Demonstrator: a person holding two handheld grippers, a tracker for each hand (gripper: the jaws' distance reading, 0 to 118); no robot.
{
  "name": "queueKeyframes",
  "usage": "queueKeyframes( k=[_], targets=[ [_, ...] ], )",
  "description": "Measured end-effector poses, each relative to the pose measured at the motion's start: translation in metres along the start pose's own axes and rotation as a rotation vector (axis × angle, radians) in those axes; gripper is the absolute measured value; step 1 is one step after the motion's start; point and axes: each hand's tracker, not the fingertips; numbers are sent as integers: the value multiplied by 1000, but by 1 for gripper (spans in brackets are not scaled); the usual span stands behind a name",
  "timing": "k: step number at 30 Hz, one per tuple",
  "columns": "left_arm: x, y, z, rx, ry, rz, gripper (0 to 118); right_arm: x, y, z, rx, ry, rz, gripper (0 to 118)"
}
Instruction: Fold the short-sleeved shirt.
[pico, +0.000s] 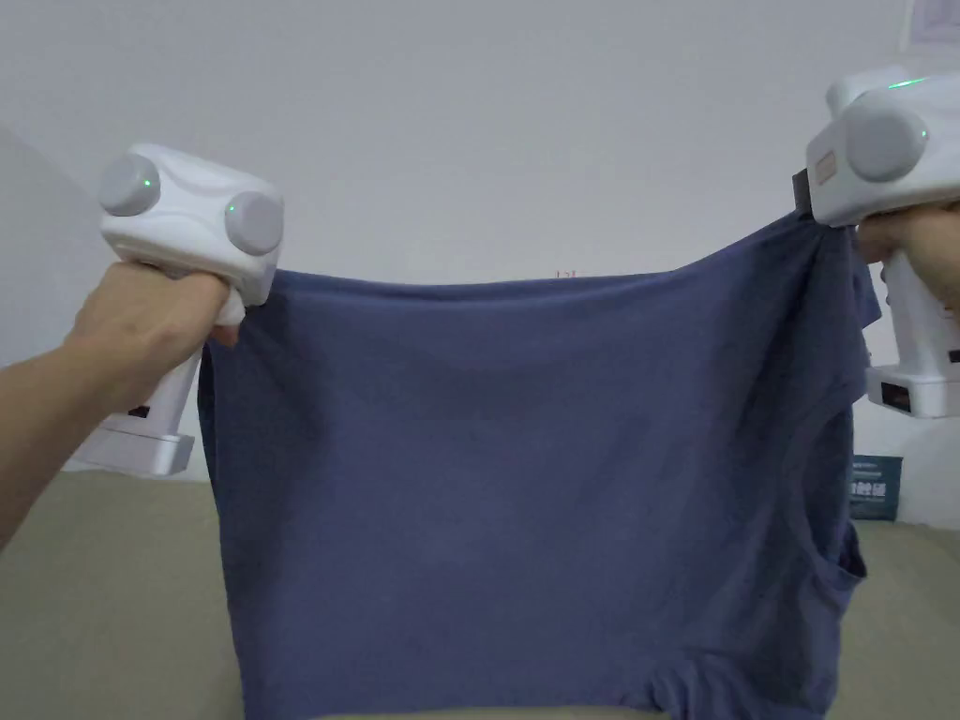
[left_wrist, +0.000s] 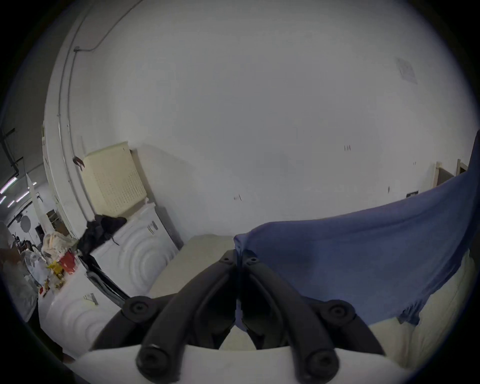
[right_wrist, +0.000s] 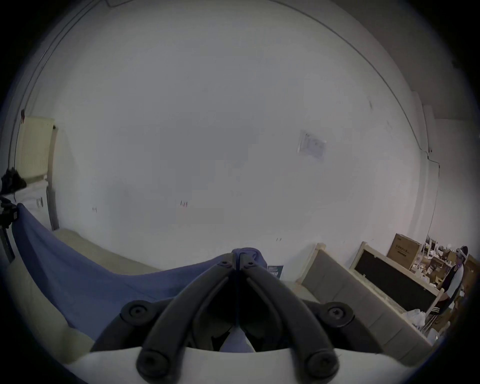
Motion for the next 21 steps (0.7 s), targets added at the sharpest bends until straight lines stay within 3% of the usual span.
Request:
queueKeyframes(
  k=[6,11,18,21],
  targets=[
    [31,-98,-43,-124,-62,-9,2,-25,-134,-28,-205,44,24,1],
    [47,-181,-52,-192,-86,-38,2,-35,-230,-22,-342,74,-62,1],
    [30,-260,-3,-219,-120,-55,2,-24,-300,56,-379,119,-130,1],
    [13,-285,32,-232,-138,-45,2,-13,-317,102,-398,149,-109,1]
  ],
)
